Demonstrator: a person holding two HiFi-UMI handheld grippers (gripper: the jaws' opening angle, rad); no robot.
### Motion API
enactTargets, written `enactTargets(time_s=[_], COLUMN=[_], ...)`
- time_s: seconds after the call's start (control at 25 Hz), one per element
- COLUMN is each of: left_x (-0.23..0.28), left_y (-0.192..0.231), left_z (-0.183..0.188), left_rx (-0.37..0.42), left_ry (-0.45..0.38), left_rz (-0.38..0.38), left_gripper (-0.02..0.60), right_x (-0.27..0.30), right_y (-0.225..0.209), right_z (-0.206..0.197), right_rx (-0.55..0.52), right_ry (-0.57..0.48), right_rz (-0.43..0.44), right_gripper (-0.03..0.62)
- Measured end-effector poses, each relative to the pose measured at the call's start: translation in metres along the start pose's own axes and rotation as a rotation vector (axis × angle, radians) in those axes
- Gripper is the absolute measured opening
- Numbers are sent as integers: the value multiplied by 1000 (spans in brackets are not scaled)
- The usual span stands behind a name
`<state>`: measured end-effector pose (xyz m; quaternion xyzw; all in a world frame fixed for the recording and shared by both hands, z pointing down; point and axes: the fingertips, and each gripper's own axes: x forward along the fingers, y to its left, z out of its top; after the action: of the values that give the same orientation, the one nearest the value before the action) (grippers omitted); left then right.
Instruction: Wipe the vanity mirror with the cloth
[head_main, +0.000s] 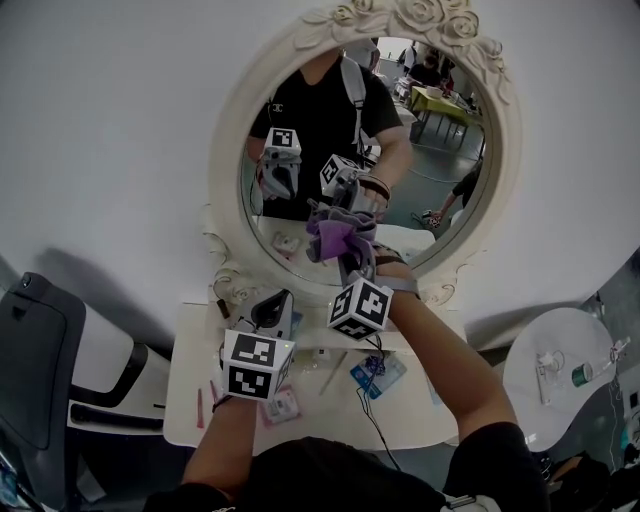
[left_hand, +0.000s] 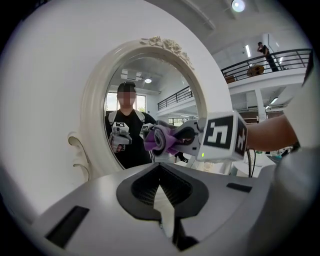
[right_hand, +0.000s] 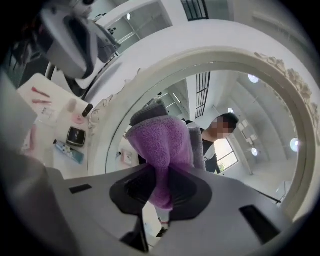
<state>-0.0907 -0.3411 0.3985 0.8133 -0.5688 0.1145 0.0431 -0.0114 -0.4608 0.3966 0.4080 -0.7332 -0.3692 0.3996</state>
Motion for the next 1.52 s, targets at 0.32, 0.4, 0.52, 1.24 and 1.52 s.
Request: enactTargets(time_s=[0.32, 0.4, 0.52, 1.24, 1.52], left_x=[-7, -9, -11, 19, 24], left_y=[3, 4, 6, -26, -37], left_z=[0, 0, -3, -1, -5], left_rx=[-2, -5, -8, 24, 25], left_ry=[-6, -7, 0, 19, 28], left_rz=[10, 15, 21, -78, -96], left_gripper=[-3, -3, -3, -3, -3], right_x=[27, 33, 33, -101, -113], right_y=[82, 105, 120, -145, -183], right_z=[-46, -65, -87, -125, -145], right_rx=[-55, -17, 48, 1028, 1259], right_ry=[88, 148, 193, -51, -98], right_rz=[94, 170, 212, -267, -344], right_gripper=[74, 74, 74, 74, 74])
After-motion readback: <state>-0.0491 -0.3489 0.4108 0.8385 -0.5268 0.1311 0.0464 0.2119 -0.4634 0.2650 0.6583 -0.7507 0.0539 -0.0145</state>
